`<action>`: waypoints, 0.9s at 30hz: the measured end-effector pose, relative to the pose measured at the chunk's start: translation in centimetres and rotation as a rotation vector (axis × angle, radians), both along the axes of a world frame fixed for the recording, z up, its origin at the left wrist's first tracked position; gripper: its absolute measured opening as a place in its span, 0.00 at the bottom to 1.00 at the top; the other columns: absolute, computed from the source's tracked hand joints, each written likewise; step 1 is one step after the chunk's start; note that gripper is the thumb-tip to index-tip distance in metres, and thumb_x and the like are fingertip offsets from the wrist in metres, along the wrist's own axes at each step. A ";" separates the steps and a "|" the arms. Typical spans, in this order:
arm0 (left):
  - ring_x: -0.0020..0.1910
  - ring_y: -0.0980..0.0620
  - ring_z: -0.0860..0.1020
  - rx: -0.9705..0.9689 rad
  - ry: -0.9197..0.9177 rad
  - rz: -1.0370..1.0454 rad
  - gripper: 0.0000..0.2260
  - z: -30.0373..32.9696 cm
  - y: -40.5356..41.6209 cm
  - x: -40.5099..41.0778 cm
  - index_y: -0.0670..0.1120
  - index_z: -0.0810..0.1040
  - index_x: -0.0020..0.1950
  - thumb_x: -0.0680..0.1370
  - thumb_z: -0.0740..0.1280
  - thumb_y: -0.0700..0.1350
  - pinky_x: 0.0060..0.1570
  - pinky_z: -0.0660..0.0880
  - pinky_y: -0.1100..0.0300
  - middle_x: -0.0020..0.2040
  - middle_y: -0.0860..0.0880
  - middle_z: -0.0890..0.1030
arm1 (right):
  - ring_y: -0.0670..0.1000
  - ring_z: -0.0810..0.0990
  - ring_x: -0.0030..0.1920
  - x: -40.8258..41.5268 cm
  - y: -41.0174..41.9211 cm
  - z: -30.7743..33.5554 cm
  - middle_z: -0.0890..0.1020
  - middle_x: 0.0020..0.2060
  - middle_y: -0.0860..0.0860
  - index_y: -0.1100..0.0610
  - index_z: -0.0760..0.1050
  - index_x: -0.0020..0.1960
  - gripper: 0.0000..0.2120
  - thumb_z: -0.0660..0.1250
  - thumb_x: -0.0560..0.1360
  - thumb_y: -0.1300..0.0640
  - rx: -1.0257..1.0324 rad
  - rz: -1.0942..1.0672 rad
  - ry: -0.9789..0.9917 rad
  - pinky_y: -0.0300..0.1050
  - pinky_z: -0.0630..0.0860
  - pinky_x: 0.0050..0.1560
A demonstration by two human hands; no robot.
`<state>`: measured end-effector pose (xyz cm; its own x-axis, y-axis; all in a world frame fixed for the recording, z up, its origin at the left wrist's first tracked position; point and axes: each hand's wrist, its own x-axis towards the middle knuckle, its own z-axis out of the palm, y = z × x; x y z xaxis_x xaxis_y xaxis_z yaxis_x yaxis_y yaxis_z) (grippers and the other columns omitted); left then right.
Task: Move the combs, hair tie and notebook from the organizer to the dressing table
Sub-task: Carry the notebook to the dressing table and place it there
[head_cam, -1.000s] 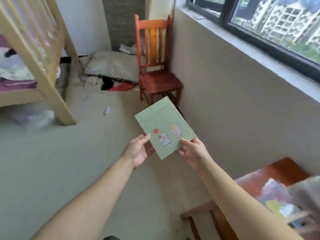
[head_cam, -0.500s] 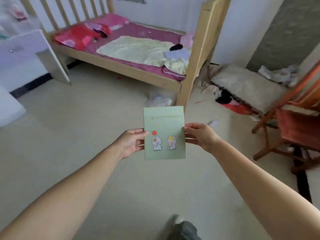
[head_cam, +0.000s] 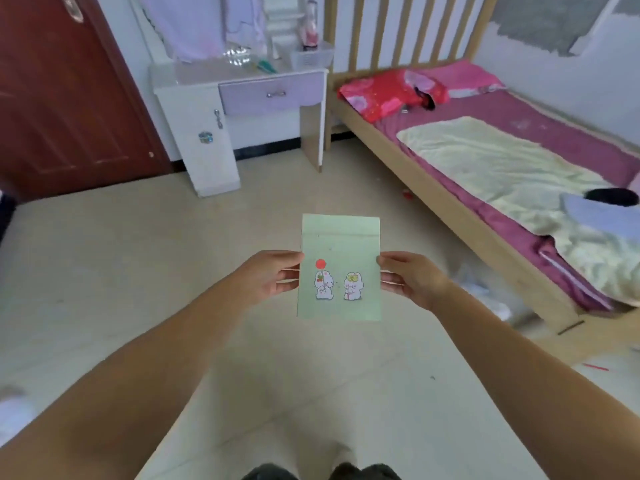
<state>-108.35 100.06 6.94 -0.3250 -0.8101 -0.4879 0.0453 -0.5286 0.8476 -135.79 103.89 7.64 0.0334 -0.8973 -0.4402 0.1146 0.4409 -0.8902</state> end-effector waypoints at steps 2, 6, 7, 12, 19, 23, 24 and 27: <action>0.41 0.51 0.84 0.005 -0.015 0.098 0.05 -0.3 -3.4 1.5 0.45 0.81 0.48 0.74 0.69 0.42 0.43 0.80 0.59 0.40 0.49 0.86 | 0.49 0.86 0.43 1.5 -5.7 -0.1 0.87 0.42 0.50 0.56 0.81 0.48 0.05 0.68 0.73 0.60 0.003 0.077 0.026 0.38 0.81 0.38; 0.33 0.54 0.83 0.026 -0.036 0.282 0.02 -1.2 -10.4 5.1 0.45 0.80 0.41 0.73 0.69 0.40 0.35 0.79 0.62 0.32 0.51 0.84 | 0.48 0.86 0.41 5.4 -16.6 -0.8 0.88 0.41 0.50 0.56 0.81 0.47 0.04 0.69 0.73 0.60 0.024 0.200 0.021 0.38 0.81 0.36; 0.33 0.54 0.83 0.020 -0.042 0.302 0.02 -1.4 -12.5 6.0 0.45 0.81 0.41 0.73 0.69 0.40 0.37 0.79 0.61 0.33 0.51 0.85 | 0.48 0.86 0.40 6.5 -19.3 -1.0 0.88 0.39 0.49 0.55 0.81 0.46 0.04 0.69 0.73 0.60 0.017 0.229 0.027 0.38 0.80 0.35; 0.39 0.52 0.82 0.012 -0.015 0.364 0.01 -2.0 -25.3 10.3 0.45 0.80 0.44 0.74 0.68 0.40 0.43 0.77 0.59 0.36 0.50 0.85 | 0.47 0.86 0.38 11.5 -33.9 -1.6 0.87 0.37 0.49 0.55 0.81 0.46 0.03 0.69 0.73 0.60 -0.008 0.259 0.037 0.39 0.81 0.36; 0.46 0.49 0.80 0.007 -0.029 0.366 0.03 0.5 -44.0 15.5 0.43 0.79 0.47 0.75 0.67 0.40 0.45 0.76 0.58 0.46 0.46 0.82 | 0.48 0.86 0.41 16.9 -52.2 0.4 0.88 0.39 0.50 0.55 0.81 0.46 0.04 0.68 0.74 0.61 -0.019 0.243 0.036 0.40 0.81 0.39; 0.45 0.49 0.81 0.034 -0.040 0.384 0.04 0.0 -54.2 17.5 0.43 0.79 0.48 0.75 0.67 0.40 0.43 0.77 0.58 0.46 0.46 0.83 | 0.48 0.86 0.40 19.1 -62.3 0.1 0.88 0.38 0.50 0.56 0.80 0.46 0.04 0.67 0.74 0.62 -0.008 0.238 0.037 0.39 0.81 0.36; 0.45 0.49 0.81 0.034 -0.051 0.393 0.05 -0.3 -56.9 18.0 0.42 0.79 0.50 0.75 0.68 0.40 0.43 0.77 0.58 0.47 0.45 0.83 | 0.48 0.86 0.40 19.7 -64.9 -0.1 0.88 0.38 0.51 0.56 0.80 0.46 0.04 0.67 0.74 0.62 -0.013 0.240 0.044 0.39 0.81 0.36; 0.45 0.48 0.81 0.039 -0.070 0.415 0.05 -1.2 -65.5 19.5 0.42 0.78 0.50 0.75 0.68 0.39 0.41 0.77 0.57 0.46 0.46 0.83 | 0.49 0.86 0.40 21.4 -73.4 -0.8 0.88 0.38 0.51 0.57 0.80 0.47 0.04 0.67 0.74 0.62 -0.021 0.252 0.052 0.39 0.81 0.35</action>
<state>-88.82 34.58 5.76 0.0604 -0.8457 -0.5302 0.2041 -0.5095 0.8359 -114.34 30.51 6.87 0.2351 -0.8724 -0.4285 -0.0430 0.4310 -0.9013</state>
